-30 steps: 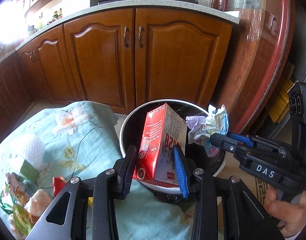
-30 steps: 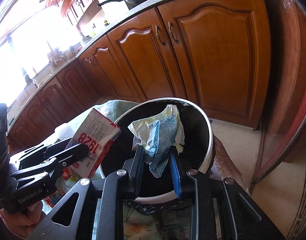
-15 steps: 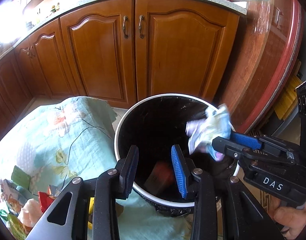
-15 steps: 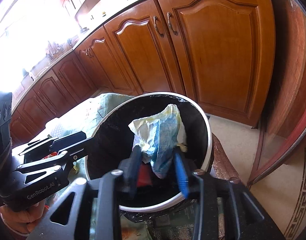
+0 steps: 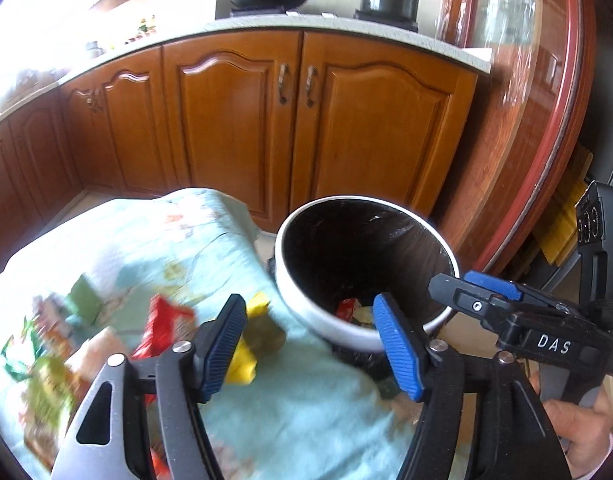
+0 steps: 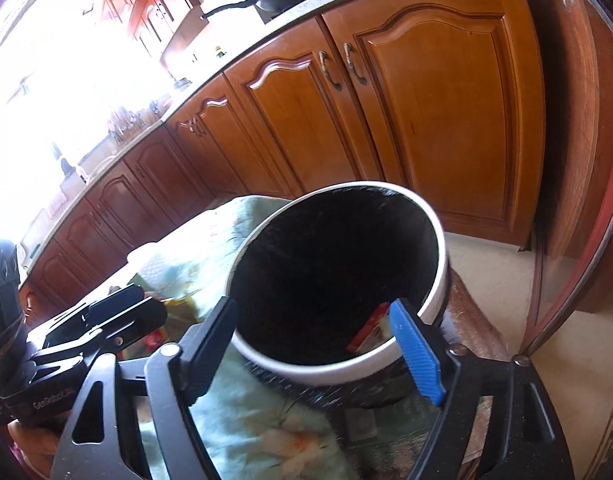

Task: Collect trash
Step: 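Withdraw both tools from the bin back toward the table, then grasp the orange snack bag with the left tool while the right tool grasps the yellow bag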

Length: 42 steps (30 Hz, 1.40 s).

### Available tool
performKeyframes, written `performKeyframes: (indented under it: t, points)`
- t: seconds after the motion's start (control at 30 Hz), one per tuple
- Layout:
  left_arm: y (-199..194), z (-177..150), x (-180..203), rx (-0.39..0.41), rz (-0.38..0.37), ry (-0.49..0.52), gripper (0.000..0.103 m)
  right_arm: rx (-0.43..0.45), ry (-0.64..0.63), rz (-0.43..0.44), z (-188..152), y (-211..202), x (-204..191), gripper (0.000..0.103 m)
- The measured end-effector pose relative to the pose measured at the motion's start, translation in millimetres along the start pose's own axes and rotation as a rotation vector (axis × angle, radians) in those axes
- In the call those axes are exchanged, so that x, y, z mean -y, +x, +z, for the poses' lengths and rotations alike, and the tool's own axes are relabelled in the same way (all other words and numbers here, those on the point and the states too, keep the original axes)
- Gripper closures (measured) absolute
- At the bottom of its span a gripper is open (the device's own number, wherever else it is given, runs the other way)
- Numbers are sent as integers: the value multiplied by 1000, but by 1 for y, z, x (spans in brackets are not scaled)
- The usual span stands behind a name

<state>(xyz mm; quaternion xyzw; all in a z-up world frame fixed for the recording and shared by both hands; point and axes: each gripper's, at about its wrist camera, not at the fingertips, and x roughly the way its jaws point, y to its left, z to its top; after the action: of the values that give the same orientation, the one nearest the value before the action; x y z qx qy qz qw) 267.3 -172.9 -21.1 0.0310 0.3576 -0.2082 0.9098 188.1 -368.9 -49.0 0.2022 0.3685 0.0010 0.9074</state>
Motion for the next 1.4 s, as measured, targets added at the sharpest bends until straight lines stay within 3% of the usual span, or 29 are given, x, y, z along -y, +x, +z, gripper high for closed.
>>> performKeyframes:
  t: [0.2, 0.63, 0.87, 1.2, 1.4]
  points:
    - [-38, -29, -19, 26, 39, -46, 32, 5, 5, 41, -20, -8, -23, 16]
    - [-93, -74, -75, 4, 139, -149, 32, -67, -18, 128, -68, -2, -76, 16]
    - [-109, -89, -89, -24, 127, -158, 32, -105, -56, 149, -84, 8, -100, 16]
    - [-101, -94, -89, -72, 64, -127, 32, -79, -92, 123, -61, 22, -107, 17]
    - [-77, -90, -86, -107, 82, -107, 33, -111, -98, 123, -47, 51, -108, 36]
